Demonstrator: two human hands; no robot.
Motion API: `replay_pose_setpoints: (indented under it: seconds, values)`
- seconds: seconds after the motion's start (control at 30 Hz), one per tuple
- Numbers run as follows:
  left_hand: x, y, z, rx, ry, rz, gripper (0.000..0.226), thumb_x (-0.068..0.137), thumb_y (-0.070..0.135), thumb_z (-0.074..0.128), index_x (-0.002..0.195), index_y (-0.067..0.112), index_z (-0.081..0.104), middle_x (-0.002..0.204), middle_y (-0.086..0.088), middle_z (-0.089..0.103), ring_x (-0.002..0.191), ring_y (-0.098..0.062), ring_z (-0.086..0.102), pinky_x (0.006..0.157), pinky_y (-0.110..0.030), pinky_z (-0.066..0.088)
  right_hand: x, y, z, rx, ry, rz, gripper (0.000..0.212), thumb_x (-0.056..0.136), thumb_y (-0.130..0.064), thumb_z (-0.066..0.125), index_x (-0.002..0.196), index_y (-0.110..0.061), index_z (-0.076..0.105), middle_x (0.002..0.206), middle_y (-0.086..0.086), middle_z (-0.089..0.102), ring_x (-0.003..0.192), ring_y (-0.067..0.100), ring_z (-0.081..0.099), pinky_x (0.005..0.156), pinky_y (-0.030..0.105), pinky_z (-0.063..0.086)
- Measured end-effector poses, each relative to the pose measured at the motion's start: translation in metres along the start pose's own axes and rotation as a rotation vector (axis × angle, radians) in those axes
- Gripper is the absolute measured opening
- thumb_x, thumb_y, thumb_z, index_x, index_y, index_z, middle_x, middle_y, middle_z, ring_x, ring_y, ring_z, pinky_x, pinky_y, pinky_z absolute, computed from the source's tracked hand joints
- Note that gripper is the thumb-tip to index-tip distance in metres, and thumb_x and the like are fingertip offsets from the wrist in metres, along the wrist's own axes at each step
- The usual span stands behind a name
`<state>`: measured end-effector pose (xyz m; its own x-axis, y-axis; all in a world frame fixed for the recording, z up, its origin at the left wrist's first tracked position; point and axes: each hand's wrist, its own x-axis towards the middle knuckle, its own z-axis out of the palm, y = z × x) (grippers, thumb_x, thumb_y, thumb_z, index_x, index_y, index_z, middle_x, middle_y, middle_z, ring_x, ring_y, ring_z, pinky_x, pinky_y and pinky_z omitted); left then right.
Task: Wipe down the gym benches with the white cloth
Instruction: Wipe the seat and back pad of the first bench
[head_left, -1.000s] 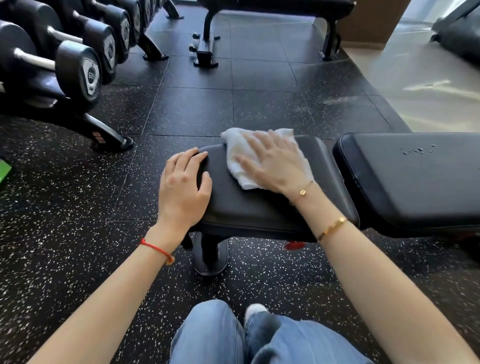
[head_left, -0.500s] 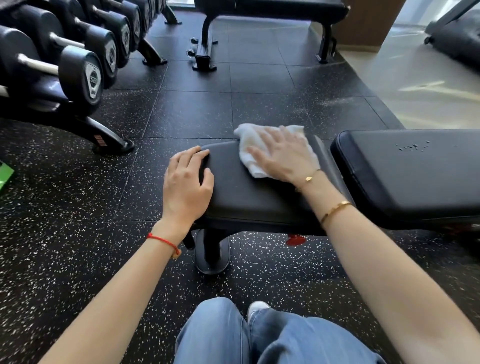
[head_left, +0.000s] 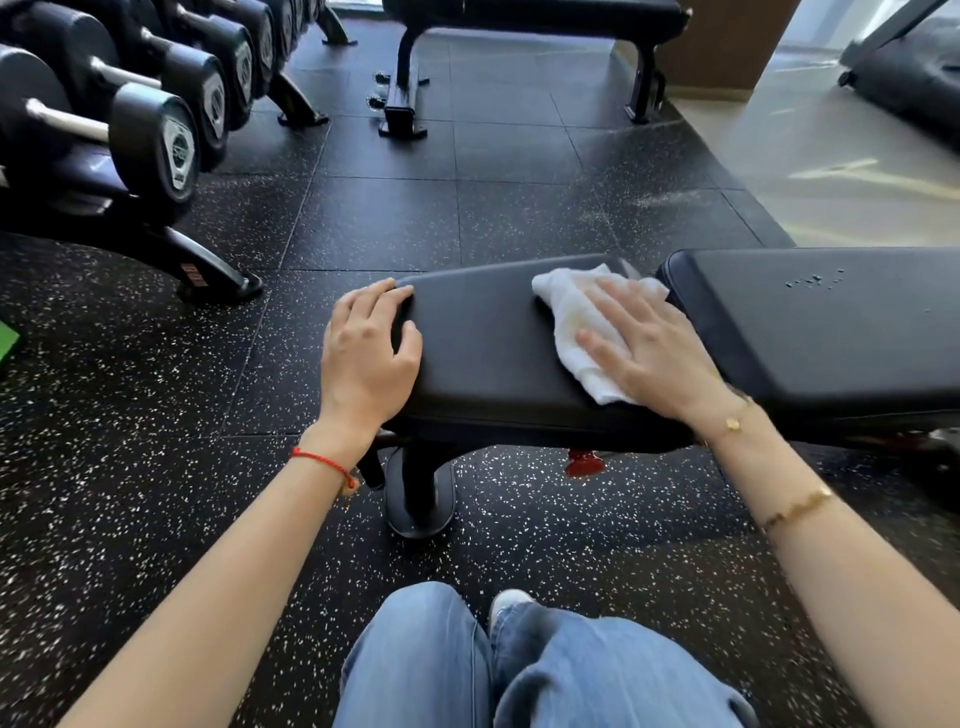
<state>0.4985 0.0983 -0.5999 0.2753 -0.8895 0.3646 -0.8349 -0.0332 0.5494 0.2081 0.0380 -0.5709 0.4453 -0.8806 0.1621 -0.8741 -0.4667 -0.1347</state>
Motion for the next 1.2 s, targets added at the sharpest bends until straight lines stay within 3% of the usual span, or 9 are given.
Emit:
replay_pose_setpoints:
  seconds: [0.1,0.23,0.33,0.5,0.73,0.83,0.97,1.07,1.2]
  values:
    - [0.0,0.0,-0.001,0.007,-0.008,0.002,0.042,0.095,0.021,0.049,0.135,0.016,0.056,0.144,-0.001,0.051,0.137,-0.022,0.036,0.119,-0.035,0.024,-0.05,-0.005,0.005,-0.064,0.088,-0.159,0.066,0.097,-0.065,0.026,0.154,-0.03,0.034,0.161,-0.007,0.03,0.149,0.019,0.027,0.118,0.044,0.026]
    - [0.003,-0.001,-0.002,0.033,-0.058,0.021,0.041,0.097,0.022,0.048,0.137,0.018,0.055,0.148,-0.003,0.048,0.138,-0.024,0.034,0.119,-0.035,0.022,-0.08,-0.015,0.017,-0.239,0.296,-0.211,0.066,0.097,-0.066,0.039,0.151,-0.028,0.039,0.156,-0.003,0.04,0.14,0.024,0.042,0.108,0.047,0.037]
    - [0.005,-0.011,-0.008,0.016,-0.152,0.084,0.042,0.099,0.022,0.049,0.14,0.02,0.052,0.151,-0.004,0.043,0.14,-0.026,0.03,0.121,-0.034,0.018,-0.072,-0.041,0.029,-0.326,0.359,-0.248,0.068,0.096,-0.069,0.042,0.149,-0.028,0.042,0.153,0.001,0.044,0.132,0.03,0.05,0.103,0.05,0.041]
    - [0.005,-0.026,-0.015,-0.027,-0.238,0.158,0.042,0.101,0.021,0.045,0.143,0.017,0.05,0.155,-0.008,0.037,0.143,-0.029,0.027,0.121,-0.034,0.013,-0.039,-0.111,0.054,-0.355,0.373,-0.31,0.066,0.097,-0.068,0.04,0.15,-0.029,0.041,0.151,0.005,0.047,0.131,0.034,0.05,0.103,0.052,0.042]
    - [0.002,-0.027,-0.011,-0.025,-0.173,0.168,0.041,0.101,0.023,0.044,0.141,0.02,0.051,0.154,-0.006,0.04,0.142,-0.028,0.029,0.121,-0.031,0.012,-0.074,-0.052,0.053,-0.395,0.516,-0.217,0.067,0.094,-0.068,0.048,0.147,-0.027,0.047,0.145,0.005,0.054,0.129,0.032,0.054,0.104,0.05,0.043]
    - [0.002,-0.025,-0.008,-0.033,-0.156,0.166,0.04,0.102,0.021,0.045,0.141,0.02,0.051,0.154,-0.004,0.04,0.142,-0.026,0.029,0.122,-0.03,0.012,-0.058,-0.084,0.061,-0.402,0.559,-0.158,0.067,0.093,-0.072,0.043,0.143,-0.029,0.05,0.143,0.003,0.055,0.126,0.032,0.056,0.103,0.051,0.043]
    - [0.002,-0.024,-0.009,-0.092,-0.173,0.135,0.04,0.102,0.017,0.044,0.142,0.02,0.051,0.155,-0.003,0.037,0.143,-0.024,0.027,0.121,-0.028,0.012,-0.035,-0.135,0.074,-0.406,0.548,-0.229,0.062,0.096,-0.068,0.04,0.143,-0.03,0.051,0.142,0.004,0.056,0.122,0.034,0.058,0.102,0.05,0.045]
    - [0.002,-0.024,-0.011,-0.071,-0.181,0.145,0.041,0.103,0.017,0.043,0.142,0.02,0.05,0.156,-0.003,0.036,0.143,-0.024,0.026,0.121,-0.028,0.011,-0.043,-0.113,0.072,-0.415,0.558,-0.31,0.061,0.099,-0.064,0.041,0.147,-0.028,0.047,0.143,0.006,0.055,0.125,0.032,0.057,0.102,0.048,0.045]
    - [0.001,-0.025,-0.011,-0.026,-0.187,0.16,0.042,0.103,0.021,0.04,0.144,0.023,0.048,0.156,-0.002,0.036,0.144,-0.024,0.025,0.123,-0.031,0.01,-0.075,-0.052,0.058,-0.405,0.542,-0.206,0.065,0.095,-0.067,0.048,0.147,-0.026,0.046,0.144,0.006,0.054,0.13,0.033,0.052,0.107,0.049,0.04]
